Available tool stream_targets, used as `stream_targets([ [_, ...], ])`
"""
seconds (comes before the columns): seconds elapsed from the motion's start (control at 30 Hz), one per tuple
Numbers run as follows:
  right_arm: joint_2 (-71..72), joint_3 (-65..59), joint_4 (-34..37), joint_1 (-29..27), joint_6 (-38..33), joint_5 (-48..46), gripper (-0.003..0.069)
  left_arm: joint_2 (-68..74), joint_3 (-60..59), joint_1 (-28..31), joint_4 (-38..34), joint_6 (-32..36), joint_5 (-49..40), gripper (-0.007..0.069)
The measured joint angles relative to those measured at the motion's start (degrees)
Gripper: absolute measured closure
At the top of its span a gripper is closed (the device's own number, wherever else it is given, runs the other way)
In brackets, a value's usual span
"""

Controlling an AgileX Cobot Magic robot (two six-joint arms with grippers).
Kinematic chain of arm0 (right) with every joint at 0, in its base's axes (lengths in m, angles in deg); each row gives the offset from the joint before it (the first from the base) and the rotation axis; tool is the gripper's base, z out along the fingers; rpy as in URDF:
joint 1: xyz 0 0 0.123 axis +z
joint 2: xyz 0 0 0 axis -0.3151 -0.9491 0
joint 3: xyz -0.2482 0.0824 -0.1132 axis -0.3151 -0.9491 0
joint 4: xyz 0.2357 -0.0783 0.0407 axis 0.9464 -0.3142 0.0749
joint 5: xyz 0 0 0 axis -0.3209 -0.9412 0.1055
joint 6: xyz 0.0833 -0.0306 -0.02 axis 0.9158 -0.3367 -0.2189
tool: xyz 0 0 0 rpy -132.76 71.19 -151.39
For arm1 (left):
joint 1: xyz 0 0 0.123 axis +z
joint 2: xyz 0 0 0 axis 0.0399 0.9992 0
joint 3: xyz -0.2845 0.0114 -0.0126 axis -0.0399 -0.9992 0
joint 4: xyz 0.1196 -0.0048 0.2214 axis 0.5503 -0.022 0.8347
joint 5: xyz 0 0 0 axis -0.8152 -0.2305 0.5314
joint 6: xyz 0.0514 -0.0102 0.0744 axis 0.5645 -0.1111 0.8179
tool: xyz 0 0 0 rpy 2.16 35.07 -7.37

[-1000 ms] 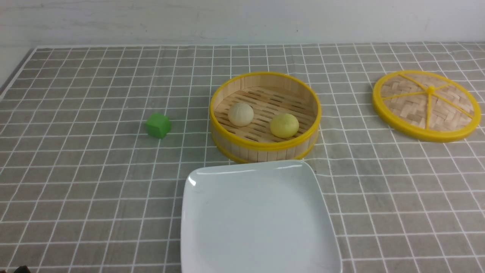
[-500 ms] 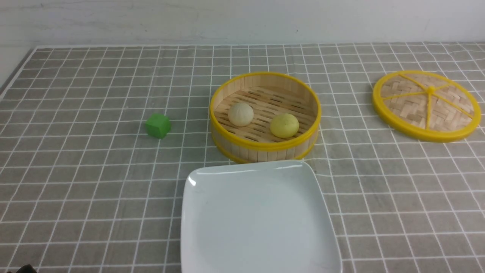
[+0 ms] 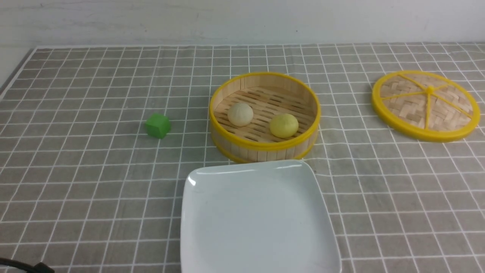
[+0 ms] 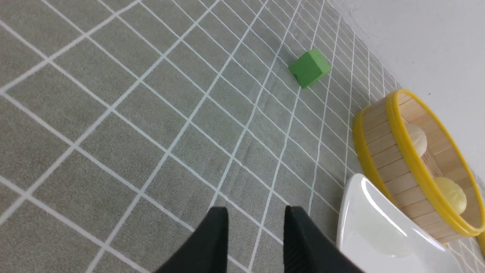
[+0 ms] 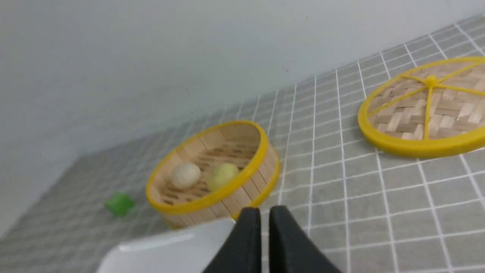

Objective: Put the steamed buns into the plate on the grey tablecloth.
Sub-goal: 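Reach toward a bun in the bamboo steamer with the right gripper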

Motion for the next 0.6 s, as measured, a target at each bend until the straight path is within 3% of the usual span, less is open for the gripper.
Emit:
stream_targets([
  [0.17, -22.2, 6.9, -3.3, 0.0, -1.8, -16.1, 0.0671, 0.0, 0.0, 0.0, -0.5, -0.6, 0.0, 0.0384],
  [0.43, -50.6, 16.9, 14.9, 0.2, -24.4, -20.2, 0.0628, 0.0, -0.3, 0.0, -5.6, -0.8, 1.5, 0.0384],
  [0.6, -64.4, 29.9, 17.2, 4.9, -28.4, -20.6, 0.0552, 0.0, -0.6, 0.0, -9.1, -0.7, 5.4, 0.0384],
])
